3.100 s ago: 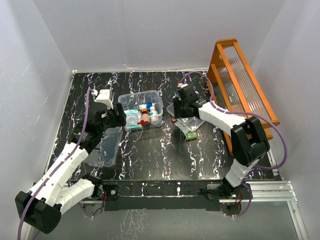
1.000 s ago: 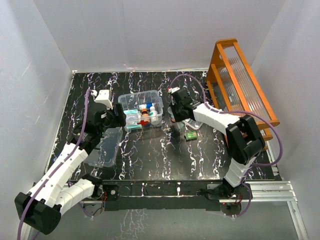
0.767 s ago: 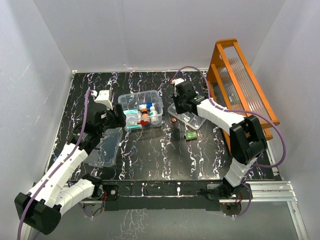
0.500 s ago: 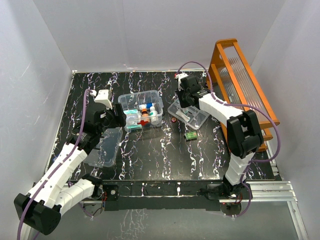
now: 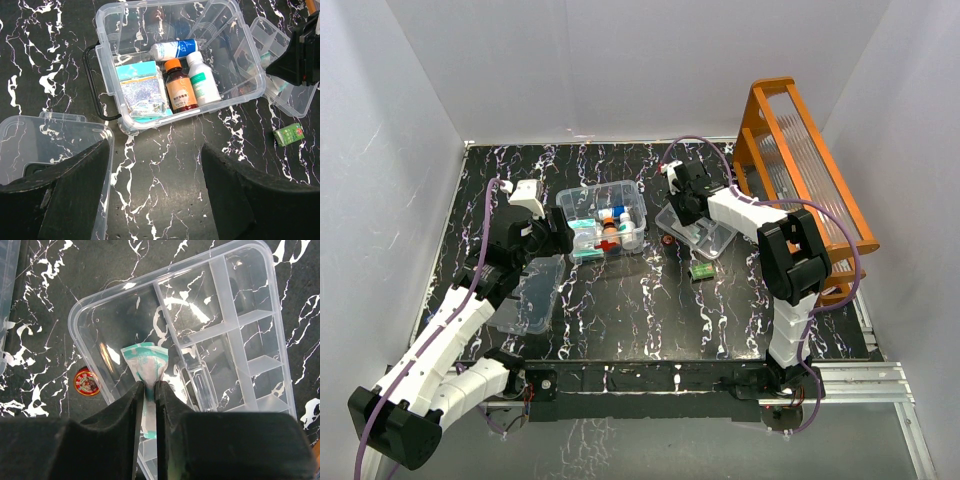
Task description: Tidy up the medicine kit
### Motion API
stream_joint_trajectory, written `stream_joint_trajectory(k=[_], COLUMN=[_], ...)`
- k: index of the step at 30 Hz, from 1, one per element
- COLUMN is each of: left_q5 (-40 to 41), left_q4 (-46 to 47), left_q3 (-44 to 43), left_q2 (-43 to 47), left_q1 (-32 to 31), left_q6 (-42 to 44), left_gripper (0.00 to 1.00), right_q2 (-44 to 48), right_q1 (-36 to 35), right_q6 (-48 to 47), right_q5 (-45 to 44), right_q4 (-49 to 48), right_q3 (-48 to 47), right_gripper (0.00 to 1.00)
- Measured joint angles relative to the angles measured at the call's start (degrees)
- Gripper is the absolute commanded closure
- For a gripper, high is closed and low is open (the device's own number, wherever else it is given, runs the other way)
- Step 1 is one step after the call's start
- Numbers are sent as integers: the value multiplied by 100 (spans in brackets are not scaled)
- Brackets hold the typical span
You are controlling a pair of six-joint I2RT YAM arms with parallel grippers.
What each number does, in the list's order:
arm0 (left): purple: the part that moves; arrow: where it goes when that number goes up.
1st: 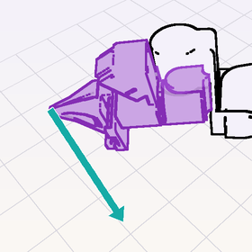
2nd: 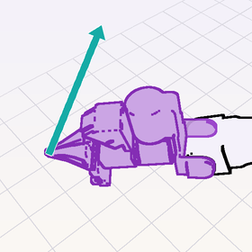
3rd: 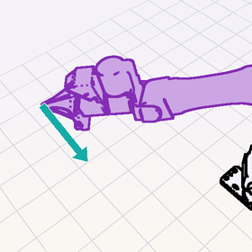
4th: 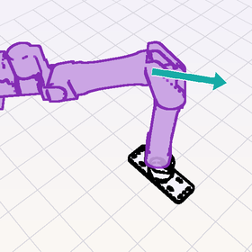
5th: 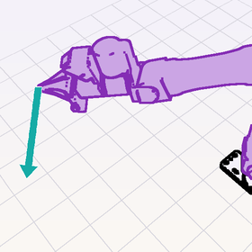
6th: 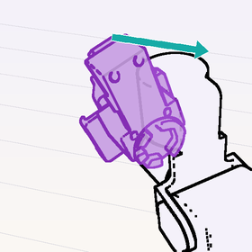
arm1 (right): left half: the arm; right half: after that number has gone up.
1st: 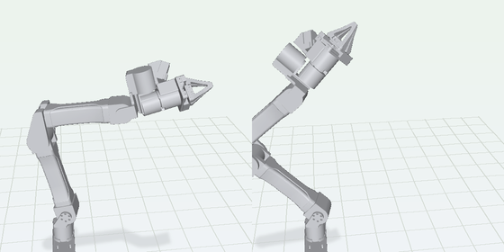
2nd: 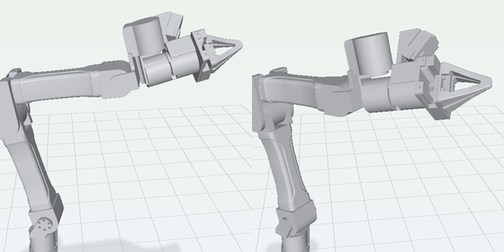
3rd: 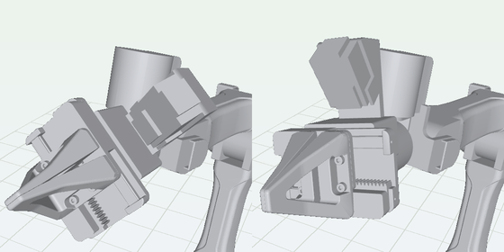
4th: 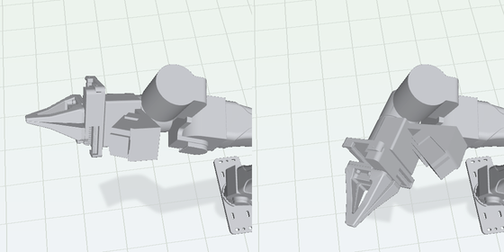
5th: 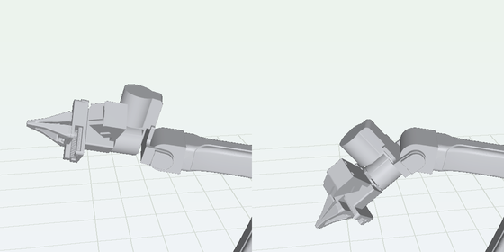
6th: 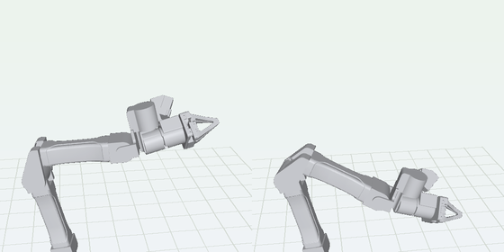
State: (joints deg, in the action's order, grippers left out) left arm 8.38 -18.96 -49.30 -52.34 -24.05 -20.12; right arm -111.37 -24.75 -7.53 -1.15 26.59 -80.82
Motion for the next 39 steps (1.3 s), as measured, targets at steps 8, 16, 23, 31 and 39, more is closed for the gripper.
stream_joint_trajectory(k=[8, 16, 23, 31, 39], left_q5=[-11, -24, -24, -24, -24], left_q4=[2, 0, 0, 9, 39], left_q3=[0, 0, 0, 0, 0], left_q2=[-11, -11, -9, -4, 39], left_q1=[0, 0, 0, 0, 0], left_q6=[-7, -7, -7, -9, -7], left_gripper=[27, 27, 27, 27, 27], right_q2=[0, 0, 188, 1088, 2376], right_q1=[0, 0, 0, -44, -111], right_q6=[-42, 297, 879, 2175, 3053], right_q5=[26, 28, 227, -76, -693], right_q4=[133, 280, 330, 407, 546], right_q3=[0, -81, -131, 538, 1821], right_gripper=[60, 59, 58, 41, 16])
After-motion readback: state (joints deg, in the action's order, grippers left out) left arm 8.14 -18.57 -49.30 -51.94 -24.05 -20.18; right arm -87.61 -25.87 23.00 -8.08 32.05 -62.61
